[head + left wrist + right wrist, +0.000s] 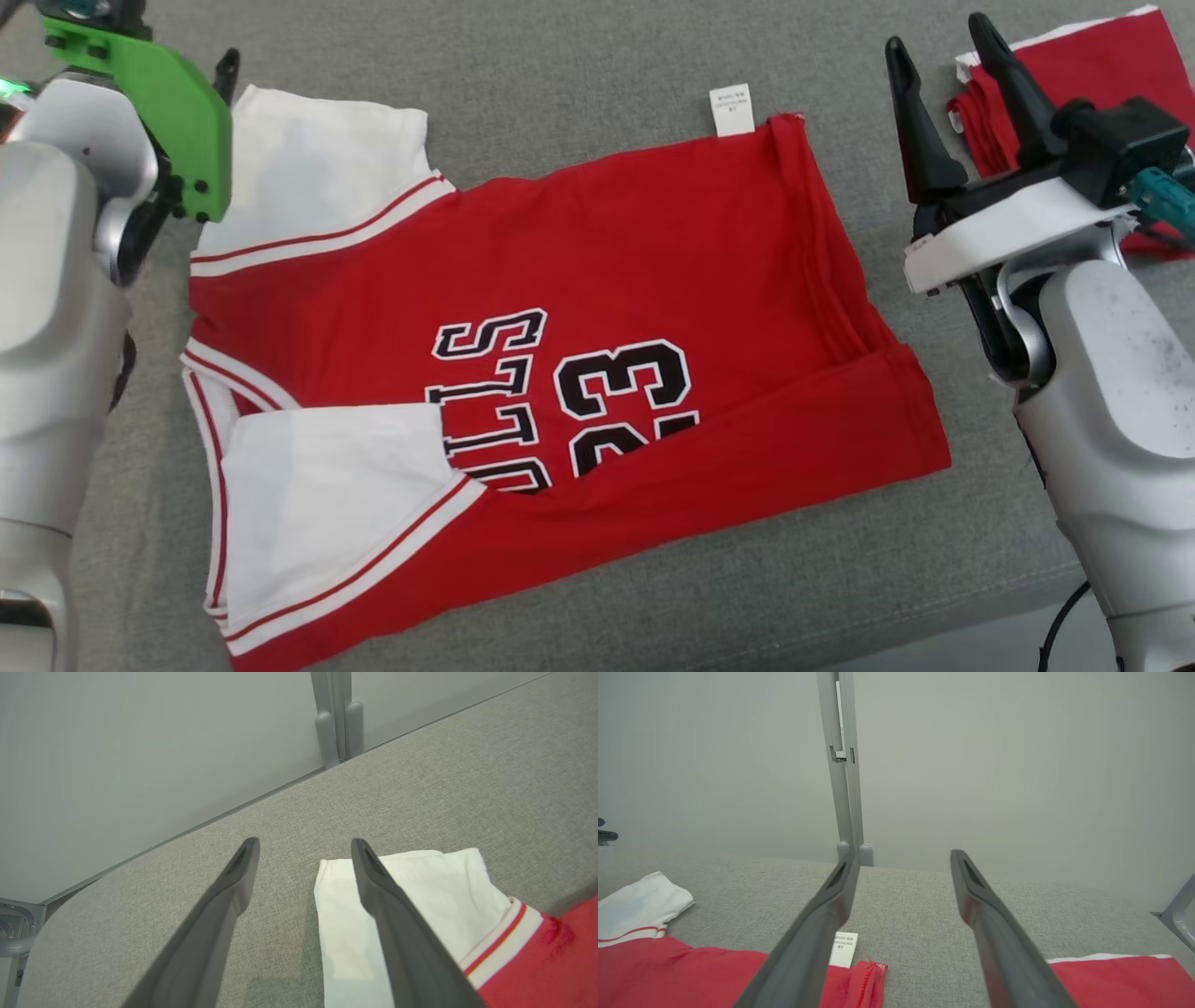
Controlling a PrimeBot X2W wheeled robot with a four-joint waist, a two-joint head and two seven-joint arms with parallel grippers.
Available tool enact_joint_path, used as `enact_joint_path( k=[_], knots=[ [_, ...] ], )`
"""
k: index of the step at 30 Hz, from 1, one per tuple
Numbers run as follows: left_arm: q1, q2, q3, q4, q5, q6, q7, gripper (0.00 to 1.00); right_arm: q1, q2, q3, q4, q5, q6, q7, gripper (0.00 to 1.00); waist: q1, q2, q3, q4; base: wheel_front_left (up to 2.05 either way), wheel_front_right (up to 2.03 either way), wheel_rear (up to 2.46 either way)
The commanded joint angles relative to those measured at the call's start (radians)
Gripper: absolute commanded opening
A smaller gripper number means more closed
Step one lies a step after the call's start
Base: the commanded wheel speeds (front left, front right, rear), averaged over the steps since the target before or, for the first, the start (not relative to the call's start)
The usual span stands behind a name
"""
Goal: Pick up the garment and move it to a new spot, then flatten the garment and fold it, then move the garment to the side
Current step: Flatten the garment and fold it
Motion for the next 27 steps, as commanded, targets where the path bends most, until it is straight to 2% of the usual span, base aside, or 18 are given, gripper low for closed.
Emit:
enact_joint_path(
  k=[1,3,8,25,26,27],
  knots=[
    [-0.031,0.022,-0.021,0.015,-0.026,-0.001,0.031,1.00,-0.026,-0.007,0.008,0.005,0.009,0.000,-0.002,1.00,0.0000,0.0000,0.078,-0.071,0.00,0.00,0.00],
    [-0.070,0.058,-0.057,0.028,-0.048,-0.001,0.065,1.00,-0.053,-0.008,0.018,0.009,0.018,0.000,-0.006,1.00,0.0000,0.0000,0.096,-0.083,0.00,0.00,0.00],
    [-0.128,0.100,-0.124,0.073,-0.105,-0.002,0.134,1.00,-0.090,-0.009,0.035,0.023,0.031,0.000,-0.020,1.00,0.0000,0.0000,0.128,-0.101,0.00,0.00,0.00],
    [-0.157,0.127,-0.240,0.153,-0.220,-0.002,0.241,1.00,-0.105,-0.009,0.050,0.076,0.039,0.000,-0.040,1.00,0.0000,0.0000,0.136,-0.102,0.00,0.00,0.00],
    [-0.156,0.123,-0.241,0.158,-0.226,-0.002,0.246,0.55,-0.107,-0.011,0.050,0.077,0.040,0.000,-0.039,1.00,0.0000,0.0000,0.136,-0.101,0.00,0.00,0.00],
    [-0.155,0.117,-0.243,0.161,-0.234,-0.002,0.247,0.29,-0.108,-0.014,0.048,0.079,0.040,0.000,-0.039,1.00,0.0000,0.0000,0.135,-0.099,0.00,0.00,0.00]
  ],
)
